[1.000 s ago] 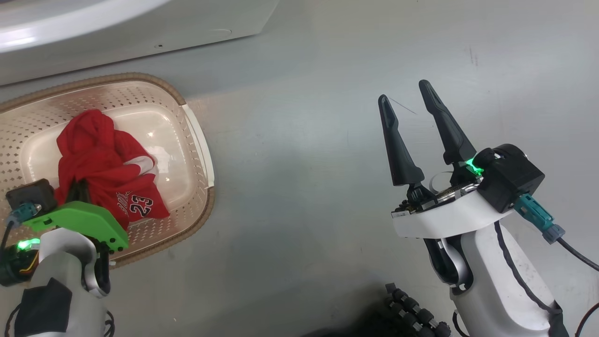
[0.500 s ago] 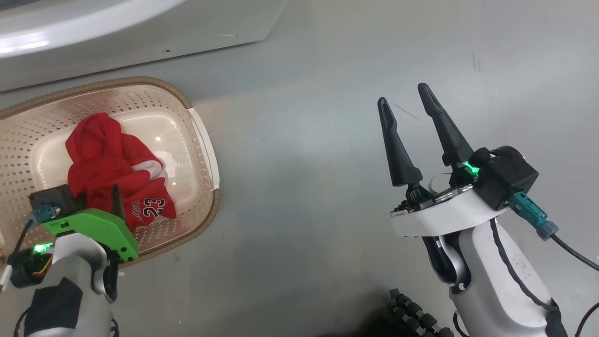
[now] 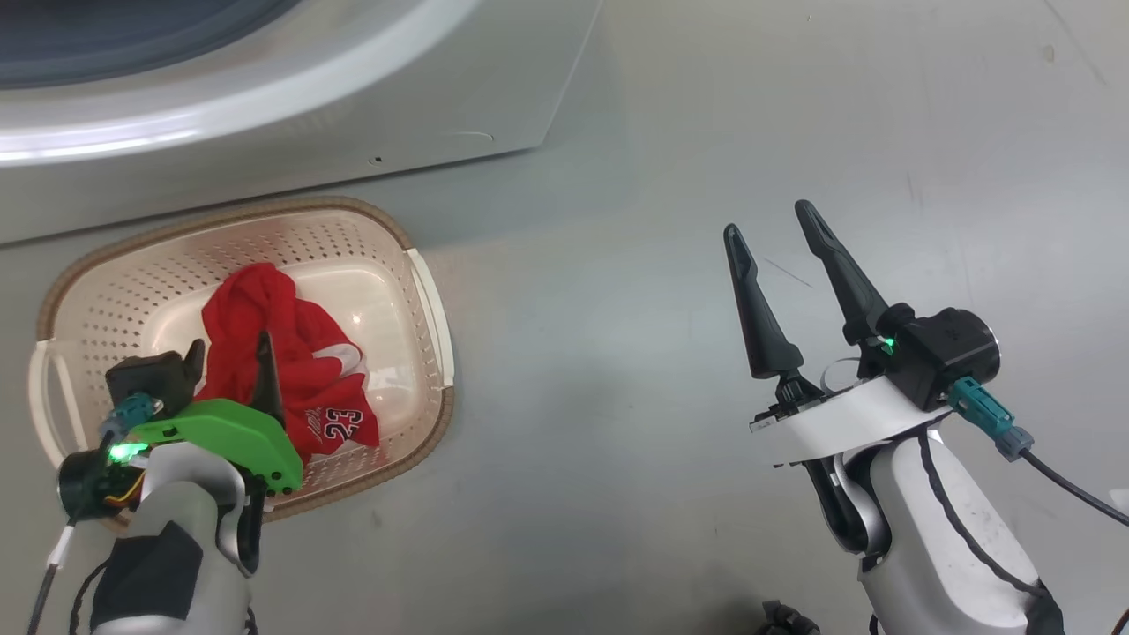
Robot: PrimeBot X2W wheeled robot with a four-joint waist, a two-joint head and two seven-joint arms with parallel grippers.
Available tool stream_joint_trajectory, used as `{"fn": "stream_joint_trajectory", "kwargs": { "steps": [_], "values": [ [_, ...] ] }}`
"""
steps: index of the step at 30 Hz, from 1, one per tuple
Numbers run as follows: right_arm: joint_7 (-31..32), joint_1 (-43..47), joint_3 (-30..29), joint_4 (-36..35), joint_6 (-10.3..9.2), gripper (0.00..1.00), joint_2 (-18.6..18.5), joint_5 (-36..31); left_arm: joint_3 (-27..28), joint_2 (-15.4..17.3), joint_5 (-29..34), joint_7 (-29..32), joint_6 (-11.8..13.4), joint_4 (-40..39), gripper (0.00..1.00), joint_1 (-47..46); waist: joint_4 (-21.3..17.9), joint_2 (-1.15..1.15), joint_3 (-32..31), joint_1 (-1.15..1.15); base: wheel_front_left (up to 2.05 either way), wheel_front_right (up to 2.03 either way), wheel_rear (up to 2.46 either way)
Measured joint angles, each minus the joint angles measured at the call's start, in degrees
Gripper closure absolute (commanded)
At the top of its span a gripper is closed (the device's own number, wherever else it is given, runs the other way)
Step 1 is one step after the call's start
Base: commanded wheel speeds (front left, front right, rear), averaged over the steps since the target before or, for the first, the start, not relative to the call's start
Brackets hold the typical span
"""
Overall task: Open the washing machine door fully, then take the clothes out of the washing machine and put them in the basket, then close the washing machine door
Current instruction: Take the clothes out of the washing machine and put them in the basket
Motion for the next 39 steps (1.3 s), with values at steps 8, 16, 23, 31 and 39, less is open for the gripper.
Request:
{"fn": "stream_joint_trajectory", "kwargs": {
  "steps": [8, 16, 23, 31, 39],
  "values": [
    [0.01, 2.51, -2.13, 1.66, 0.01, 0.00, 0.00, -0.43, -1.69, -1.47, 1.33, -2.30, -0.73, -3.85, 0.00, 1.10, 2.47, 0.00, -5.86, 0.00, 0.00, 0.00, 0.00],
    [0.01, 6.04, -3.80, 3.32, 0.42, 0.00, -0.14, -0.58, -3.44, -1.68, 3.14, -2.61, -0.73, -8.96, 0.00, 4.83, 5.18, 0.00, -12.08, 0.00, 0.00, 0.00, 0.00],
    [0.01, 8.66, -4.88, 4.27, 0.43, 0.00, -0.75, -0.98, -3.74, -1.86, 3.99, -2.63, 0.38, -15.15, 0.00, 8.47, 7.40, 0.00, -17.32, 0.00, 0.00, 0.00, 0.00],
    [0.01, 11.24, -5.68, 5.02, 0.43, 0.00, -0.71, -1.00, -3.85, -1.88, 5.02, -2.63, 1.66, -22.54, 0.00, 14.16, 9.11, 0.00, -23.00, 0.00, 0.00, 0.00, 0.00],
    [0.01, 14.55, -5.84, 5.56, 0.43, 0.00, -0.67, -1.98, -4.43, -1.87, 5.88, -2.63, 2.89, -26.59, 0.00, 21.80, 10.09, 0.00, -28.06, 0.00, 0.00, 0.00, 0.00]
  ]
}}
